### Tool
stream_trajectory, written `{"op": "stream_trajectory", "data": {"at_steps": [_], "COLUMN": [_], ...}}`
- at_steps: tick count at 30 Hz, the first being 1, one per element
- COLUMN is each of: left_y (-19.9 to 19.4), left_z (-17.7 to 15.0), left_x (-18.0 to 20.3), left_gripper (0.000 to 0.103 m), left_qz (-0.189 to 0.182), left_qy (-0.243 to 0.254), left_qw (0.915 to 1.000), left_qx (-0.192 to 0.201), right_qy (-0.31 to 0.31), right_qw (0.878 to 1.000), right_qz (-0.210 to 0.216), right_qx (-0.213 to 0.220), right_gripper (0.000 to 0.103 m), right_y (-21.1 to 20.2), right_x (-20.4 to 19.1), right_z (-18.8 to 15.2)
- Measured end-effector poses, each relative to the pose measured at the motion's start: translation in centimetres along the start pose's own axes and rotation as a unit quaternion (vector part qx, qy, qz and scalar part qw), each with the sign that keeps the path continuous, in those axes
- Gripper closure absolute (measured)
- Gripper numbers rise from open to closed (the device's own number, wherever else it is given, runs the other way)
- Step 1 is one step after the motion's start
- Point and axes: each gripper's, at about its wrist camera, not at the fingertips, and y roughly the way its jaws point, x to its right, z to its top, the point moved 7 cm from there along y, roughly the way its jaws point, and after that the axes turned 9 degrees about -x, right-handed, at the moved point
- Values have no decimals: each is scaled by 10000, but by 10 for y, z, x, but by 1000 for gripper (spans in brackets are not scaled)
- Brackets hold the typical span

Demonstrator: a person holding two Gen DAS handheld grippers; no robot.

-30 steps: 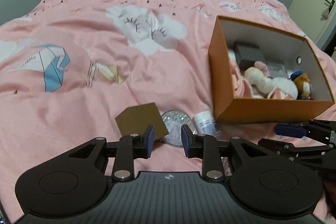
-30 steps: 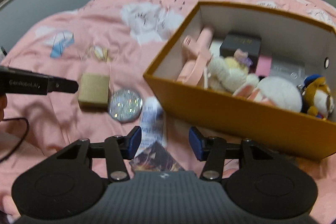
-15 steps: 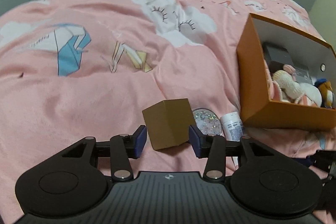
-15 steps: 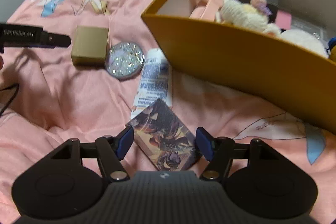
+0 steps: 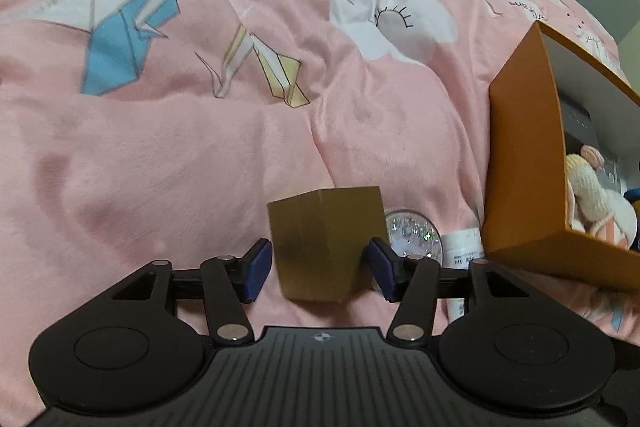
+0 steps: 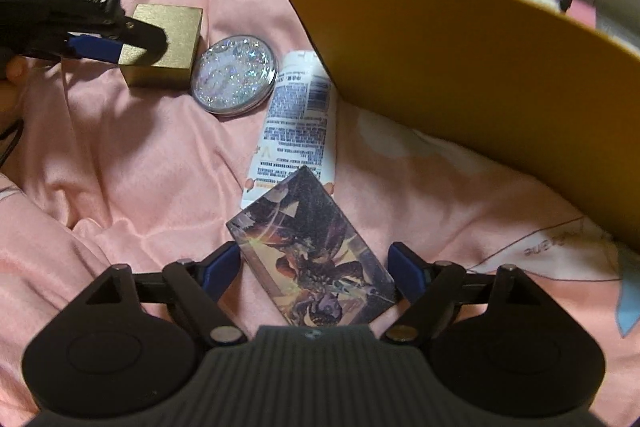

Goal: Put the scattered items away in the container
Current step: 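Grasp the gold cube box with left tool while right grasps card box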

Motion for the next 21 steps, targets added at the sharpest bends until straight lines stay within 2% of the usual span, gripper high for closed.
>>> {"op": "stream_trajectory", "data": {"at_steps": [5, 10, 14, 18, 21], "left_y": [13, 22, 29, 23, 14], "left_z": [6, 9, 10, 8, 5], "left_x": [1, 4, 9, 13, 14], "left_gripper": [26, 22, 26, 32, 39], "left_qz": [-49, -95, -126, -17, -25], "left_qy": [-84, -44, 54, 171, 196], "left_qw": [9999, 9999, 9998, 9998, 9998], "left_qx": [-54, -69, -174, -55, 38], "right_qy": [46, -57, -120, -65, 13], "right_qw": [9998, 9997, 9997, 9998, 9999], "right_qz": [174, 37, -53, -145, -169], "right_qx": [-102, -250, -227, -113, -13], "right_gripper": [16, 16, 20, 27, 30], "right_y": [8, 17, 16, 9, 1], "right_x": [2, -2, -5, -6, -6], "right_z": [3, 8, 8, 8, 8]}}
